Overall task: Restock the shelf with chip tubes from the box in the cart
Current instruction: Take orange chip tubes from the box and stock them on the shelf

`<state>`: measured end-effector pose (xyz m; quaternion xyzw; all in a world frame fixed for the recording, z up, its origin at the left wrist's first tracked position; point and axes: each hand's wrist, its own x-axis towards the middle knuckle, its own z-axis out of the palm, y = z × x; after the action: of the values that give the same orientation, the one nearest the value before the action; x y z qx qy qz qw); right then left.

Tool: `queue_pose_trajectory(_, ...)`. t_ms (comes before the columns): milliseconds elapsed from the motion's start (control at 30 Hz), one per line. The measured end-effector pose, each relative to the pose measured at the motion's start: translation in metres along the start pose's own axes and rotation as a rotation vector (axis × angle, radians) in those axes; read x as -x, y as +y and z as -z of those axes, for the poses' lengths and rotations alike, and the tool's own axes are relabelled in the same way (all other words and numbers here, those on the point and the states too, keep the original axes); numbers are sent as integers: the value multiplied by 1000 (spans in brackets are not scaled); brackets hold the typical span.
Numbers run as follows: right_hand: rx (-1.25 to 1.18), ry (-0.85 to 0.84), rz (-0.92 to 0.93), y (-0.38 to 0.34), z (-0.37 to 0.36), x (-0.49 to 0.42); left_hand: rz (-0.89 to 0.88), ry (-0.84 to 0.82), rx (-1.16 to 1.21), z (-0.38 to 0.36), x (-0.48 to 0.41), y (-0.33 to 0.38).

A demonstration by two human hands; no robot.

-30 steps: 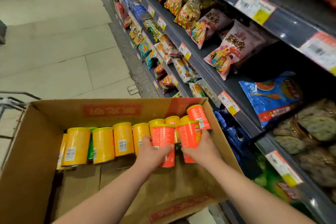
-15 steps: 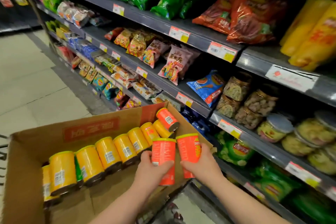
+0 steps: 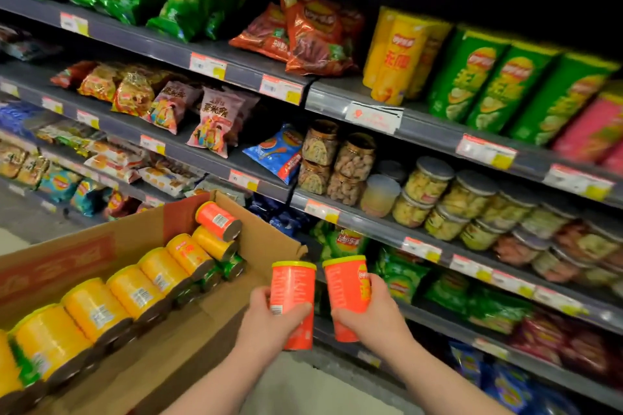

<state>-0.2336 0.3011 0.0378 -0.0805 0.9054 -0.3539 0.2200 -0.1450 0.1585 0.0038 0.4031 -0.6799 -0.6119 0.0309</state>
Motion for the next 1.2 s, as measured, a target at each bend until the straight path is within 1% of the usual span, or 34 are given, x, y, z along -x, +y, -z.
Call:
queue_pose_trajectory(200,-71,141,-87,68,67,33,-92,-165,-25,-81,32,16)
queue_pose_trajectory(400,-167,246,-177,155,144,89,-153,-357,-47,-183,98,28)
queue_pose_trajectory(533,-213,320,-215,209,191,125,-199,-427,-81,-249,143,33)
queue_pose_trajectory(733,-295,437,-236,273,246,163,-261,-519,-127,-328,197,40)
queue_pose_trajectory(867,-320,487,-232,299,272,176,-281,-565,-119,-361,221,46)
queue_pose_trajectory(933,-350,484,-221,304,281,174,-276,-580,-97,-369,227,49)
queue_pose_trajectory(1100,-399,473,-193,301,296,154,-262,-538,-49,-380,217,64)
queue_pose_trajectory(1200,-435,490,-176,297,311,138,-279,-541,-13,-395,204,83)
